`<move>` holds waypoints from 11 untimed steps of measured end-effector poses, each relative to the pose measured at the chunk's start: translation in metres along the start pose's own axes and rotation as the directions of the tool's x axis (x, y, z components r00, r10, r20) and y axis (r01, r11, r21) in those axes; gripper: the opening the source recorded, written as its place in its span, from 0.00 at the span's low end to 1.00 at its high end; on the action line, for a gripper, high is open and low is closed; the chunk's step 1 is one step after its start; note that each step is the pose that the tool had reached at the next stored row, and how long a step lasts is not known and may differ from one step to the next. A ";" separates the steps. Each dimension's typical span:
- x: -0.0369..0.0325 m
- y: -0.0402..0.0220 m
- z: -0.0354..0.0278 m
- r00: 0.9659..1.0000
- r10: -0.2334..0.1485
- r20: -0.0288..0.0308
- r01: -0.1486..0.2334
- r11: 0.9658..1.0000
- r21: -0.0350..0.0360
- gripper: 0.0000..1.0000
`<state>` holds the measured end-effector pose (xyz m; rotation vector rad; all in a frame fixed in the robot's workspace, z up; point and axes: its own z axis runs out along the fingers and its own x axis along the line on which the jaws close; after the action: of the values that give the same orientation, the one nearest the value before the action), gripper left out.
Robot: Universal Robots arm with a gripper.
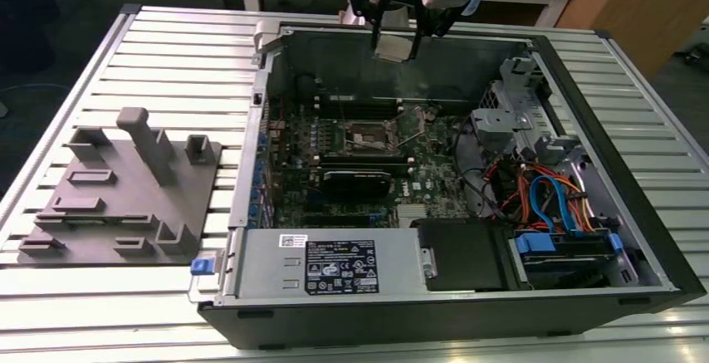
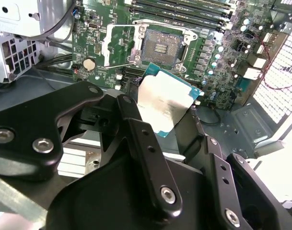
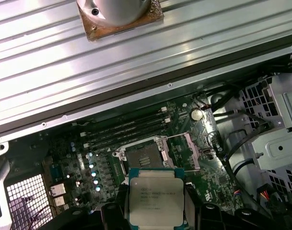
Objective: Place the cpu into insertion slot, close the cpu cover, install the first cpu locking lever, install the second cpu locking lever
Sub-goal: 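Place the cpu into insertion slot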
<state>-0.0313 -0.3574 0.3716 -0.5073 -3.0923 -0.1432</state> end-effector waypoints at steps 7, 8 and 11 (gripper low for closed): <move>0.0000 0.0000 0.0000 1.000 0.004 0.000 -0.004 1.000 0.000 0.54; 0.0000 0.0000 0.0000 1.000 0.004 0.000 -0.004 1.000 0.000 0.54; 0.0000 0.0000 0.0000 1.000 0.006 0.001 -0.006 1.000 0.000 0.54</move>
<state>-0.0313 -0.3574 0.3715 -0.5166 -3.0911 -0.1432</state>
